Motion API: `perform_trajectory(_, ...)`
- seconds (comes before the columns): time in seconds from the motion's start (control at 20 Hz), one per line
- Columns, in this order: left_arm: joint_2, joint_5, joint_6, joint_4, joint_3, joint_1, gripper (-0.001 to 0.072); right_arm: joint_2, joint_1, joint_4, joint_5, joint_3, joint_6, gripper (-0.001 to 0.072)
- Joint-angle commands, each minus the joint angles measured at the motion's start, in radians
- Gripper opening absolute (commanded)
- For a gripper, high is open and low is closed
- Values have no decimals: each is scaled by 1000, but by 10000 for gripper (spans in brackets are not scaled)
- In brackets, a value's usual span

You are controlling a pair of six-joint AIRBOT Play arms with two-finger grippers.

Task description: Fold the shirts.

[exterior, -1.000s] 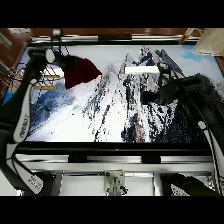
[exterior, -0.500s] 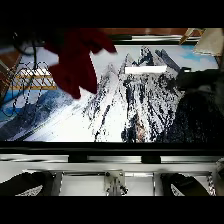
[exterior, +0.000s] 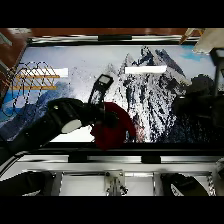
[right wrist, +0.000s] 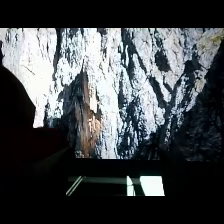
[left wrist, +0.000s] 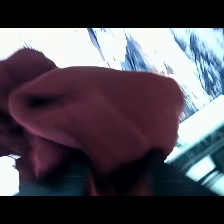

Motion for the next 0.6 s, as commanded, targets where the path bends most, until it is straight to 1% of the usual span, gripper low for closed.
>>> perform_trajectory(0.0, -25, 22, -84, -21, -52, -16, 720, -7, 0, 74, 101, -130, 10, 665)
perform_trajectory(0.05, -22, -35, -82, -11, -19, 13, 720, -24, 0, 72, 110, -135, 8, 665)
perform_trajectory(0.1, -19, -135, -45, 10, 27, 55, 720, -39, 0, 66, 120, -135, 7, 665)
perform_trajectory(0.2, -11, -372, 121, 54, 112, 153, 720, -63, -30, 70, 130, -135, -19, 665)
perform_trajectory(0.25, -2, -480, 172, 96, 134, 209, 720, -77, -63, 77, 125, -135, -40, 665)
perform_trajectory(0.3, 11, -542, 198, 118, 132, 264, 720, -94, -109, 93, 116, -135, -69, 665)
perform_trajectory(0.35, 27, -572, 205, 111, 118, 326, 720, -113, -159, 121, 103, -135, -100, 665)
perform_trajectory(0.4, 41, -571, 205, 82, 91, 379, 720, -134, -215, 163, 86, -136, -135, 665)
perform_trajectory(0.5, 55, -525, 205, -35, -6, 465, 720, -180, -312, 273, 50, -138, -207, 665)
perform_trajectory(0.55, 55, -474, 205, -110, -77, 491, 720, -204, -345, 327, 31, -138, -241, 665)
